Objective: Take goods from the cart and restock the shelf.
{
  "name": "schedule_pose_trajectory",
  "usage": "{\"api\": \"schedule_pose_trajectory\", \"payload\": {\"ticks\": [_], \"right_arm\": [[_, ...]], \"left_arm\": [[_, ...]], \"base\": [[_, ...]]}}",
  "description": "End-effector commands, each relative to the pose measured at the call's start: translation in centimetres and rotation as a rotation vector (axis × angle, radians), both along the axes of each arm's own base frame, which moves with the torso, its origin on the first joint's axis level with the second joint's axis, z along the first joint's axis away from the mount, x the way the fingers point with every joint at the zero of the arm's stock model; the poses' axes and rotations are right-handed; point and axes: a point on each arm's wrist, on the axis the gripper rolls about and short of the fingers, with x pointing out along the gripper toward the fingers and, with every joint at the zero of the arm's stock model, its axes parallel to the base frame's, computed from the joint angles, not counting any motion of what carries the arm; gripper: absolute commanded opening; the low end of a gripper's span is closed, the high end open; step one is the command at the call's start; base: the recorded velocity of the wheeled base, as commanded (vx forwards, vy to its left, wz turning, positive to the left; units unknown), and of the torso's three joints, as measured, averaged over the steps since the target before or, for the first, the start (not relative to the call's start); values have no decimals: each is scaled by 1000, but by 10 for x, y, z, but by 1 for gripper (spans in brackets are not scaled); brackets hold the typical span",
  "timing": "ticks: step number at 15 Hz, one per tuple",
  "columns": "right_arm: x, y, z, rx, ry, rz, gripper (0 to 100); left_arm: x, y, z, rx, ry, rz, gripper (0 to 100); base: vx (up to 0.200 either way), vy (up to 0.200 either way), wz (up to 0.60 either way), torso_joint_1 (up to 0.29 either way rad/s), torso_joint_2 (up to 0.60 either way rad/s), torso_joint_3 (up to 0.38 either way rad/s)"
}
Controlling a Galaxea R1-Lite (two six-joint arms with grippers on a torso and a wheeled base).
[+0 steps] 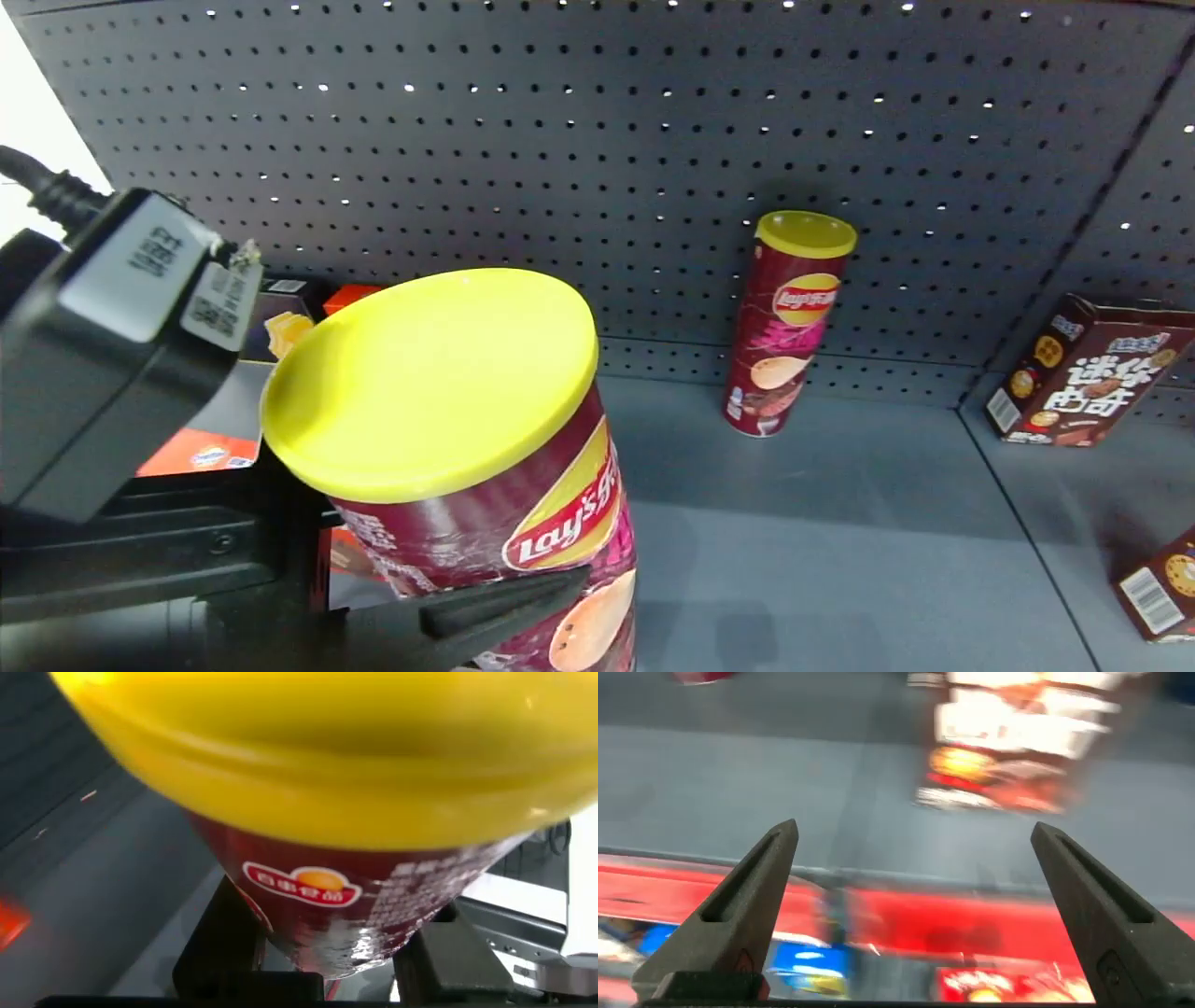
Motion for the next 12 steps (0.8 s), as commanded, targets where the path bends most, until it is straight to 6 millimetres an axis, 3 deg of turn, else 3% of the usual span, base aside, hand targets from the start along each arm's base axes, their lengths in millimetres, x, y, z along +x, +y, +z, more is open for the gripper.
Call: {"api": "schedule_pose_trajectory", "payload": {"ticks": [1,4,6,12], "right_arm": [[0,0,0,-1,1,2,100],[0,0,0,0,2,2,100],[0,0,0,0,2,0,100],[0,0,0,0,1,0,100]], "left_arm": [[0,0,-1,4,3,0,0],[1,0,-1,4,3,3,0],[1,0,-2,5,4,3,0],[1,1,-2,5,3,11,0]], "base": [[0,0,0,0,0,0],[0,0,0,0,0,0],[0,0,-600,2,0,0],[0,0,0,0,0,0]]}}
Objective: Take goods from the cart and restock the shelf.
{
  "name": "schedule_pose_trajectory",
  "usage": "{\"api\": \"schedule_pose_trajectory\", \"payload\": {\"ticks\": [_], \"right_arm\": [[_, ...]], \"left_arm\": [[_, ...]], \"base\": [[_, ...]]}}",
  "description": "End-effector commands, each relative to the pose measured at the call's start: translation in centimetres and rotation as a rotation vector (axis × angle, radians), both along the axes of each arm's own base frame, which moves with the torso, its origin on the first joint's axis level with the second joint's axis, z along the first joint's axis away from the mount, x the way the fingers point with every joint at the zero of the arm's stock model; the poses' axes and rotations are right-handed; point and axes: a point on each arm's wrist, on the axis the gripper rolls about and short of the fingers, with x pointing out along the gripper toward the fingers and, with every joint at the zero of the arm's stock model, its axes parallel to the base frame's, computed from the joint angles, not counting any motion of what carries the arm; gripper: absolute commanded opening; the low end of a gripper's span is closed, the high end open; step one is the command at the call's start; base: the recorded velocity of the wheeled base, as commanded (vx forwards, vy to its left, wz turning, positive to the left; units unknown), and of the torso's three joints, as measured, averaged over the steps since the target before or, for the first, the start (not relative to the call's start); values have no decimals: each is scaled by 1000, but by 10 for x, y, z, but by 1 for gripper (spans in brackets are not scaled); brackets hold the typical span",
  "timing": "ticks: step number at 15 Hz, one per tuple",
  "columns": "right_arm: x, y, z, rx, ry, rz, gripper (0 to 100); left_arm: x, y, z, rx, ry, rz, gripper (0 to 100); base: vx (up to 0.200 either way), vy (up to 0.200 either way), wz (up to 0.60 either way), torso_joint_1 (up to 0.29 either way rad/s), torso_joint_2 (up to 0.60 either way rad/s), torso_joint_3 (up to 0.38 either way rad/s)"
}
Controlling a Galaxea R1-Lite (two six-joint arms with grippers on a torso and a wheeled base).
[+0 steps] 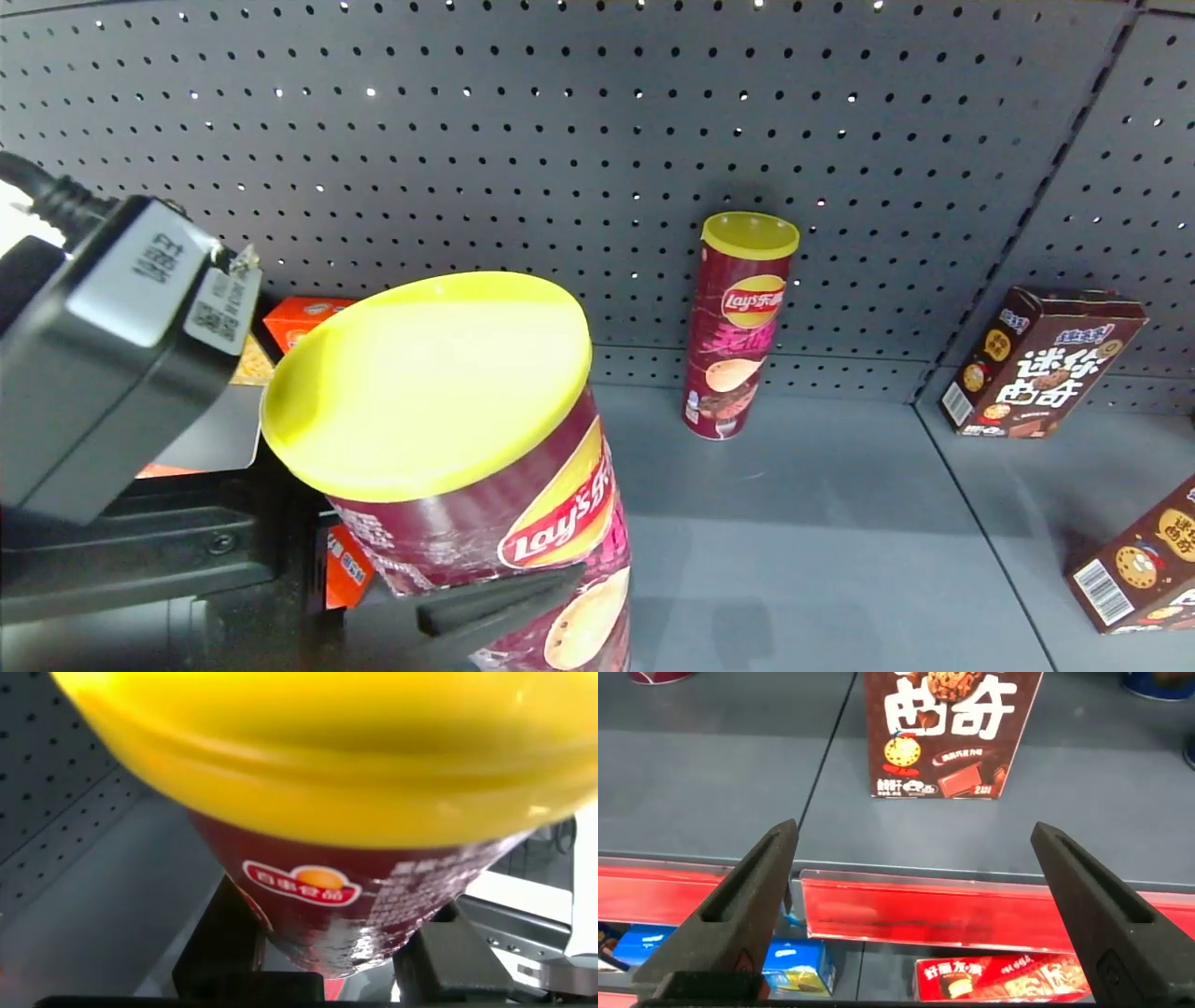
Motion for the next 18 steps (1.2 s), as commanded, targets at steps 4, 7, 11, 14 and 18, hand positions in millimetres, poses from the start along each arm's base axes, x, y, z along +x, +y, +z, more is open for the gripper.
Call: {"api": "schedule_pose_trajectory", "payload": {"ticks": [4,7,11,14,18], "right_arm": [[0,0,0,-2,2,3,100],[0,0,0,-3,2,7,100],[0,0,0,-5,0,6,100],[-5,0,76,-17,-87,14,100],[-15,0,119,4,-141,172,100]], "left_arm": [[-4,6,-8,18,3,41,0],[-10,16,-20,50,6,124,0],[-19,26,-41,103,13,160,0],[-20,26,-29,67,-24,197,0],[-18,24,-22,45,-36,196,0]], "base": [[0,0,0,0,0,0],[0,0,0,0,0,0],[0,0,0,0,0,0],[0,0,0,0,0,0],[0,0,0,0,0,0]]}}
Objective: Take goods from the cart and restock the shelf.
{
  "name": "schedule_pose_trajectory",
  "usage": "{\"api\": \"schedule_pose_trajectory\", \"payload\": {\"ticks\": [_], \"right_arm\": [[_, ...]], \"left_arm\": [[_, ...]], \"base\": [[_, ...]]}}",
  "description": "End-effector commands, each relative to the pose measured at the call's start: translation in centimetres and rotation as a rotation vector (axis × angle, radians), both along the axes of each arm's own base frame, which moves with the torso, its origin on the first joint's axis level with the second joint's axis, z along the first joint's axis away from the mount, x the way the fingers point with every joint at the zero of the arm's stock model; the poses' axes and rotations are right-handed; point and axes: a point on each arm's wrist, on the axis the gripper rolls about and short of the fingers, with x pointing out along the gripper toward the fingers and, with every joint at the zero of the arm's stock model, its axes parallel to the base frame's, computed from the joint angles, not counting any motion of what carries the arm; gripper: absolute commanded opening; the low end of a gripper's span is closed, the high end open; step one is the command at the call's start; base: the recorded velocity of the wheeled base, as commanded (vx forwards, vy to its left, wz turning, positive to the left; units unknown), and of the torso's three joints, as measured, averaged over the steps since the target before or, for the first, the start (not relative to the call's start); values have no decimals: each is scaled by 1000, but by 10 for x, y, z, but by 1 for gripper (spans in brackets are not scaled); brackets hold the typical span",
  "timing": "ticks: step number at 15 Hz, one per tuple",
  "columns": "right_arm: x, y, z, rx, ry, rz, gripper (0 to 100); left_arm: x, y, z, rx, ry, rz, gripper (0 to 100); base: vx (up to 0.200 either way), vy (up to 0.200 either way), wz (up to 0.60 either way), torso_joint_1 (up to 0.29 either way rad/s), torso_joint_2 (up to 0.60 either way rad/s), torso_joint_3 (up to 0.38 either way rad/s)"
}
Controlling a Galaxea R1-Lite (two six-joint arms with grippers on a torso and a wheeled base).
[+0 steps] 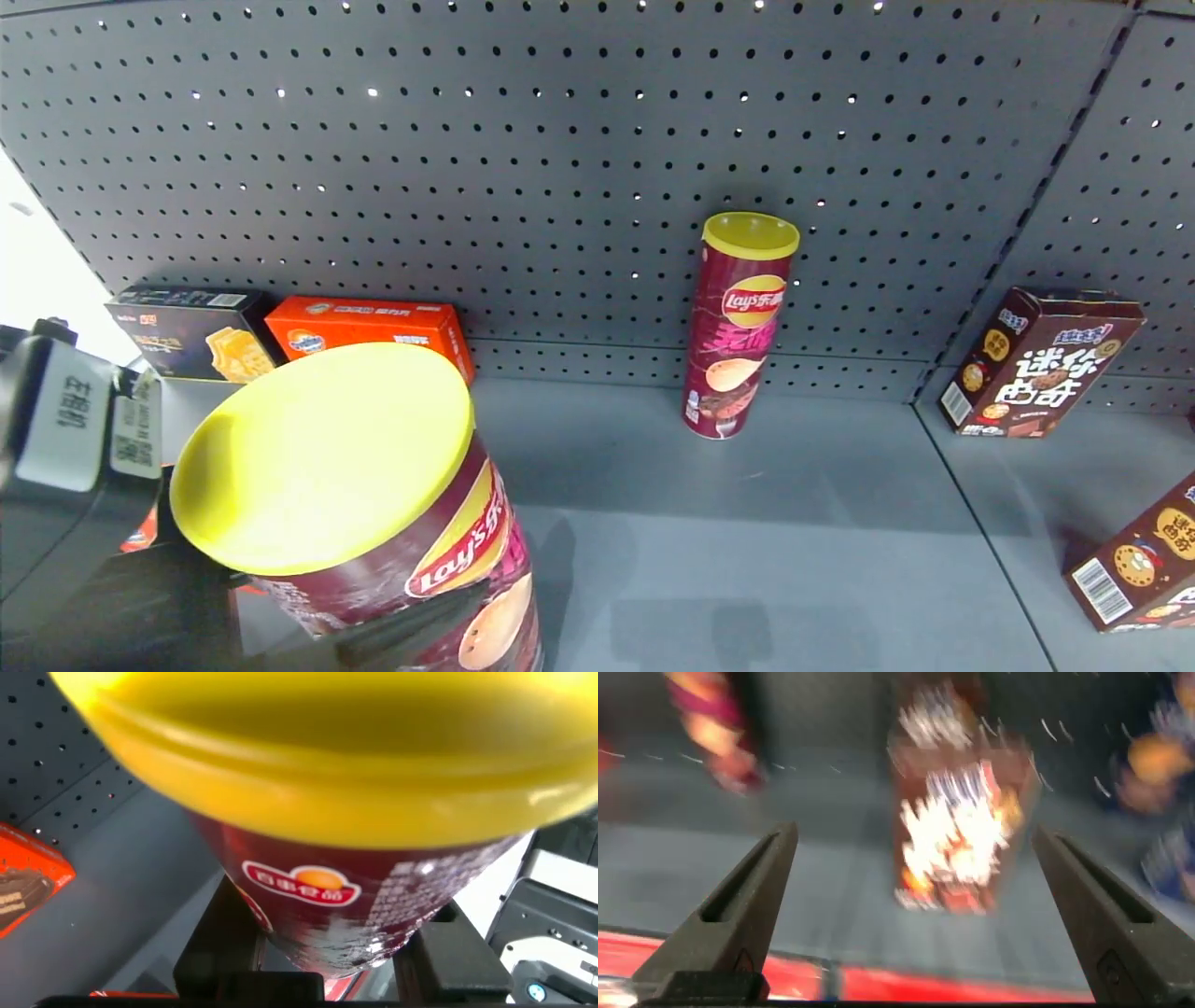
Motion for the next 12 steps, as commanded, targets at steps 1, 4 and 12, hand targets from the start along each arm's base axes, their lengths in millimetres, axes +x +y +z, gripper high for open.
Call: {"api": "schedule_pose_trajectory", "payload": {"ticks": [1,4,12], "right_arm": [[6,0,28,-8,20,111,100],[26,4,41,-86,81,227,100],[106,21,82,-100,92,420,100]], "left_arm": [[0,0,0,1,2,-2,0],[0,0,0,1,2,-2,0],[-3,4,-1,-2,1,5,0]], "base": [[0,0,0,0,0,0],[0,0,0,0,0,0],[0,0,0,0,0,0]]}}
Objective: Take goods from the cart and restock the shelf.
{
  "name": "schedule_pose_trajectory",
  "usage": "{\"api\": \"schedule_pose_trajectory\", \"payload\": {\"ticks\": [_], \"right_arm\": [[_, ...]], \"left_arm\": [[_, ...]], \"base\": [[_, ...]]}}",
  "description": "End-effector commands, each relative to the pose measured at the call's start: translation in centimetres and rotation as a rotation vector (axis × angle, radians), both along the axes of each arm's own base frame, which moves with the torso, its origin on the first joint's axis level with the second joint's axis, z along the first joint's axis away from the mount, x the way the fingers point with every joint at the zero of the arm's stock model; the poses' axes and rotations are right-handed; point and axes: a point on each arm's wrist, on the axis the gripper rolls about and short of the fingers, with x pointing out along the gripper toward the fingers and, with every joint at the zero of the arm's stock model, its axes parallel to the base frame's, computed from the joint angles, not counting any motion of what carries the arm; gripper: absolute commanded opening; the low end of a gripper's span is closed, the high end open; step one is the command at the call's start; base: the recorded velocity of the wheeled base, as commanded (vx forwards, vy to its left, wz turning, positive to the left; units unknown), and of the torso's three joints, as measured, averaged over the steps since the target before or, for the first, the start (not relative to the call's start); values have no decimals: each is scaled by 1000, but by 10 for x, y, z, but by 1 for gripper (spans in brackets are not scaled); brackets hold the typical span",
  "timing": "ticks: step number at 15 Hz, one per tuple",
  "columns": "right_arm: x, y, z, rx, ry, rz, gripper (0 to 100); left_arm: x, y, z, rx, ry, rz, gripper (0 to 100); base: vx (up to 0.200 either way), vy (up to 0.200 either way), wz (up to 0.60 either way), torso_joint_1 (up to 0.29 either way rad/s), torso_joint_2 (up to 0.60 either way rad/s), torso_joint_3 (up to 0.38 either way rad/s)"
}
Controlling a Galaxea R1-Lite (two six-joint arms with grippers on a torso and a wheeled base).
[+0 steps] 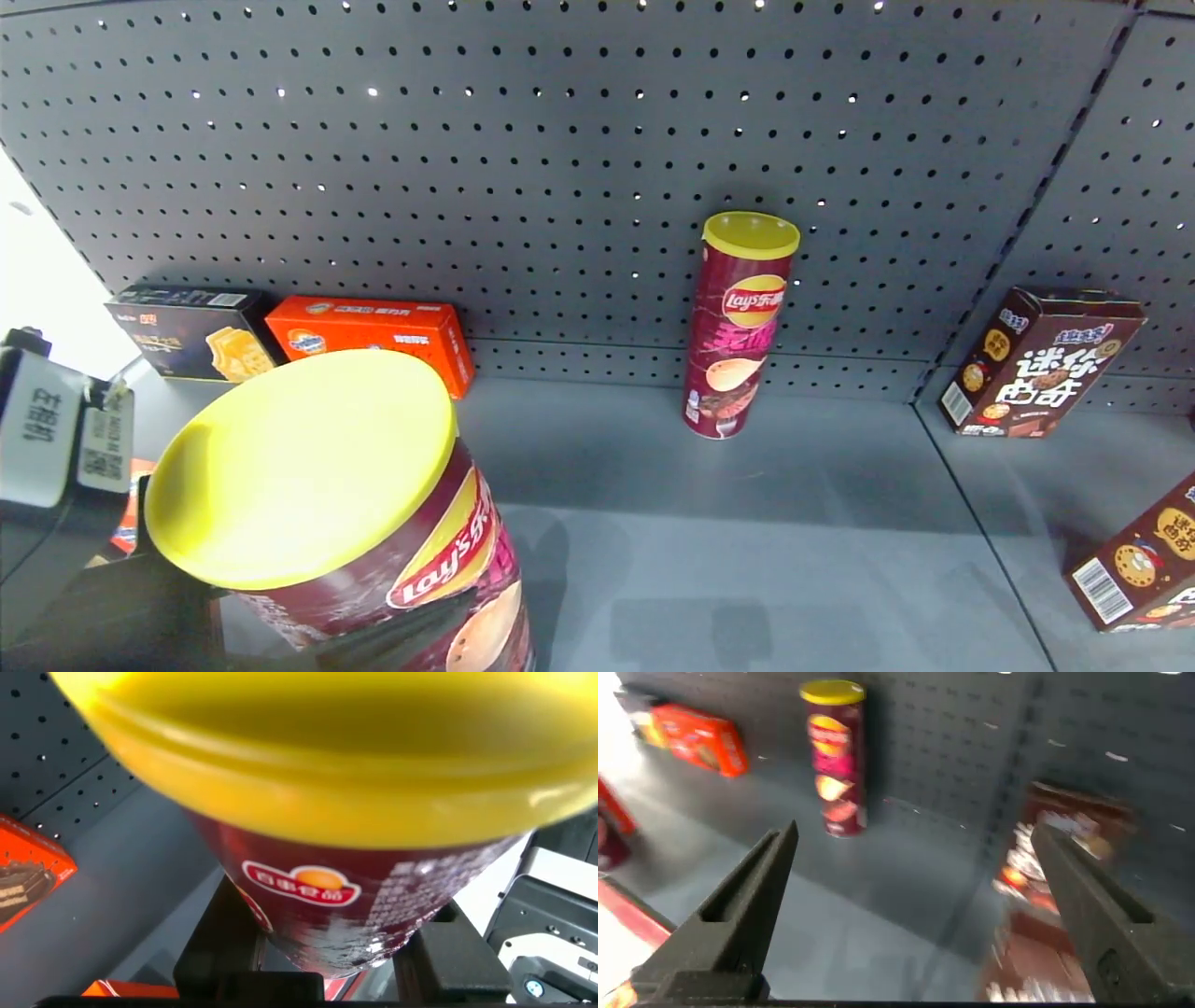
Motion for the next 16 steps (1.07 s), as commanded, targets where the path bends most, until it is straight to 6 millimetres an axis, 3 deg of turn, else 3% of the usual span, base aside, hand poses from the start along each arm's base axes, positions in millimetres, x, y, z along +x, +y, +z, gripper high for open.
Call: {"api": "schedule_pose_trajectory", "payload": {"ticks": [1,5,9,16], "right_arm": [[35,11,1,-19,89,75,100],[67,29,8,-37,135,104,100],[86,47,24,-41,137,117,100],[109,85,15,-97,226,198,100]], "left_arm": [[0,0,1,-2,-2,0,0],[-1,0,0,1,0,-2,0],[-1,1,-2,5,4,-3,0],[-1,1,-5,13,11,-6,0]], "base": [[0,0,0,0,0,0],[0,0,0,0,0,0],[0,0,0,0,0,0],[0,0,0,0,0,0]]}}
